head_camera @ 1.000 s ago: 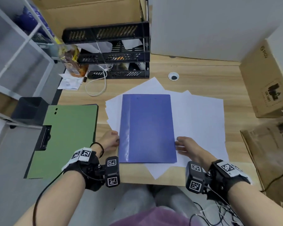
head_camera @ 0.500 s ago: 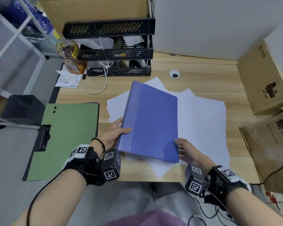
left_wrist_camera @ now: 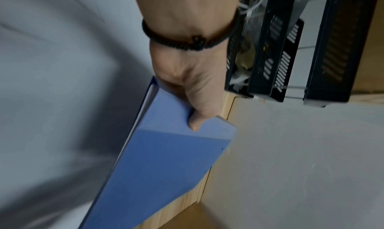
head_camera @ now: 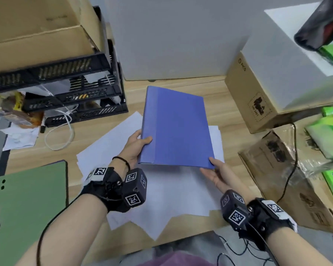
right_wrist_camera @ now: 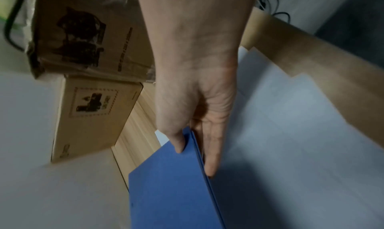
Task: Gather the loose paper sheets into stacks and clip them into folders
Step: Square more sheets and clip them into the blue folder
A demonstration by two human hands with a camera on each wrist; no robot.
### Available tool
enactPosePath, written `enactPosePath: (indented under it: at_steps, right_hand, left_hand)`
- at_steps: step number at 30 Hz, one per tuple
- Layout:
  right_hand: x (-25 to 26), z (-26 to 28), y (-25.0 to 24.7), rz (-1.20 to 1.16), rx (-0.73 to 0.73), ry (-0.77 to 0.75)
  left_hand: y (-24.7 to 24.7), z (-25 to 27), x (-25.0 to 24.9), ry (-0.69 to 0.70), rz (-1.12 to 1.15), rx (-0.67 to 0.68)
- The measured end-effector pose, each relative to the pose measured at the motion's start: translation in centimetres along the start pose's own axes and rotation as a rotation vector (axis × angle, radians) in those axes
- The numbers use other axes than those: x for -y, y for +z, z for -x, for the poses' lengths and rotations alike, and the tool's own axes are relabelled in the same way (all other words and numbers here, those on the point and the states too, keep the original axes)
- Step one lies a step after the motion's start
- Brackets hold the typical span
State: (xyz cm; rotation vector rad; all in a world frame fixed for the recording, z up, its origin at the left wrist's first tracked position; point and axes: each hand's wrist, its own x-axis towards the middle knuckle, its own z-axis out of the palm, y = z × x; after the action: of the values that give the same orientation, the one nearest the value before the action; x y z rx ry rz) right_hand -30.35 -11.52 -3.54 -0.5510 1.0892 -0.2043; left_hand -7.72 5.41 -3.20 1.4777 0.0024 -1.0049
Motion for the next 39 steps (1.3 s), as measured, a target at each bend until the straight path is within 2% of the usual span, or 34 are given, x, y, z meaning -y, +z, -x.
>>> enactPosePath:
  at_steps: [5, 9, 12, 20, 28, 33, 36, 39]
  right_hand:
    - [3.0, -2.8, 0.1, -0.185, 0.025, 0.024]
    - [4.2, -5.2, 1.2, -0.189, 0.09, 0.075]
    - [4.8, -6.9, 1.9, -0.177, 0.058, 0.096]
    - [5.5, -10.3, -0.8, -0.165, -0.185, 0.068]
    - [5.3, -10.5, -2.4, -0.131, -0.333, 0.073]
    - [5.2, -8.7, -2.1, -0.092, -0.272, 0.167]
    - [4.4, -7.6, -1.7, -0.013, -0.225, 0.216]
    - [3.0, -6.7, -1.8, 0.037, -0.261, 0.222]
  left_hand:
    - [5.8, -5.3, -0.5, -0.055, 0.011, -0.017]
    - [9.9, -8.4, 0.4, 0.022, -0.101, -0.098]
    - [11.6, -9.8, 1.4, 0.045, -0.19, -0.092]
    - [14.3, -11.7, 2.2, -0.013, -0.342, 0.124]
    - [15.8, -11.3, 4.5, -0.094, -0.382, 0.196]
    - [16.1, -10.6, 4.7, -0.131, -0.451, 0.23]
    - [15.8, -10.3, 4.4, -0.117, -0.57, 0.252]
    - [14.7, -9.3, 3.8, -0.11, -0.694, 0.301]
